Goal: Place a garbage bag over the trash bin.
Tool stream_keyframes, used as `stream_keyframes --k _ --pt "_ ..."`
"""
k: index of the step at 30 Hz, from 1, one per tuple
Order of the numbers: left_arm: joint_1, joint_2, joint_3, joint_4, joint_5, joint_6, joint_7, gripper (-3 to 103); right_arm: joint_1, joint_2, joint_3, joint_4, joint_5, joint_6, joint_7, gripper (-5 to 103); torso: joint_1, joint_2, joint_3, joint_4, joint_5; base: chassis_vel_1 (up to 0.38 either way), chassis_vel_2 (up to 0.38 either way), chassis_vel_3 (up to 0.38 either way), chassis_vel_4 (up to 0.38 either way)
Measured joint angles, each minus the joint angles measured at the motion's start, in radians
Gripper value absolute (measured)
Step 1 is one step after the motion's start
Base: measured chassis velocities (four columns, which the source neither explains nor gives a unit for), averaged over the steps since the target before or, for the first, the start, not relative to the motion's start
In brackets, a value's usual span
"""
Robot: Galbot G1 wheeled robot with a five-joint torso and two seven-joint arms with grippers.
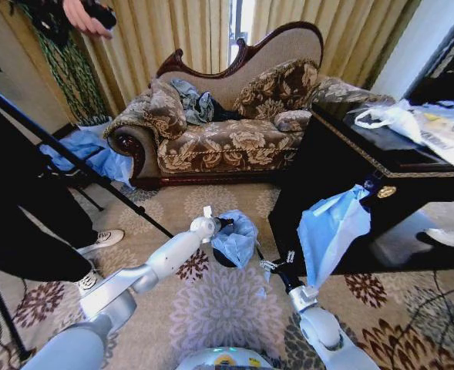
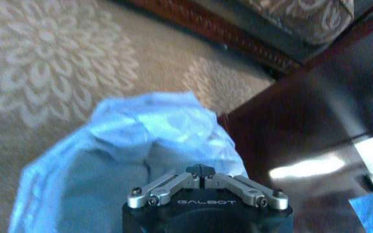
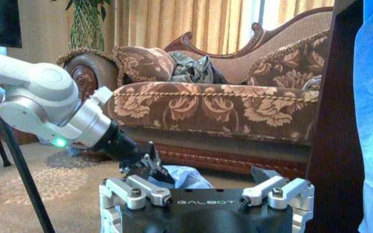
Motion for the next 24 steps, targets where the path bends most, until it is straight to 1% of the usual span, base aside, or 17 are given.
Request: stream_keyframes --k 4,5,9,11,12,19,24 --pt "0.014 -0.046 -0.023 0.078 0.047 0.010 0.055 0 -0.012 -0.004 0.004 0.003 -0.001 0.002 0.005 100 0.000 0.000 0.000 0.0000 -0.0001 0.000 0.000 0.000 0.000" --pt "0.014 -0.046 -0.023 0.078 0.047 0.010 0.055 0 -0.012 -0.004 0.004 0.003 -0.001 0.002 0.005 100 0.000 0.000 0.000 0.0000 -0.0001 0.000 0.000 0.000 0.000" --pt "0.033 -0.100 -0.076 0.154 0.115 0.006 0.102 0 -0.035 -0.024 0.009 0.032 0.000 -0.002 0.018 100 0.000 0.000 0.000 0.0000 -0.0001 0.000 0.000 0.000 0.000" --pt "0.036 -0.108 -0.085 0.164 0.124 0.005 0.108 0 -0.037 -0.027 0.009 0.036 0.001 -0.003 0.020 100 0.000 0.000 0.000 -0.0001 0.0000 0.000 0.000 0.000 0.000" --pt "0.045 -0.128 -0.113 0.190 0.150 0.002 0.123 0 -0.040 -0.039 0.009 0.045 0.005 -0.007 0.023 100 0.000 0.000 0.000 -0.0003 -0.0002 0.000 0.000 0.000 0.000" --pt "0.069 -0.151 -0.158 0.228 0.187 -0.001 0.135 0 -0.030 -0.048 0.003 0.045 0.012 -0.013 0.028 100 0.000 0.000 0.000 0.0000 -0.0001 0.000 0.000 0.000 0.000" --pt "0.080 -0.146 -0.194 0.240 0.197 -0.004 0.122 0 -0.030 -0.046 -0.001 0.045 0.014 -0.018 0.031 100 0.000 0.000 0.000 0.0001 -0.0001 0.000 0.000 0.000 0.000"
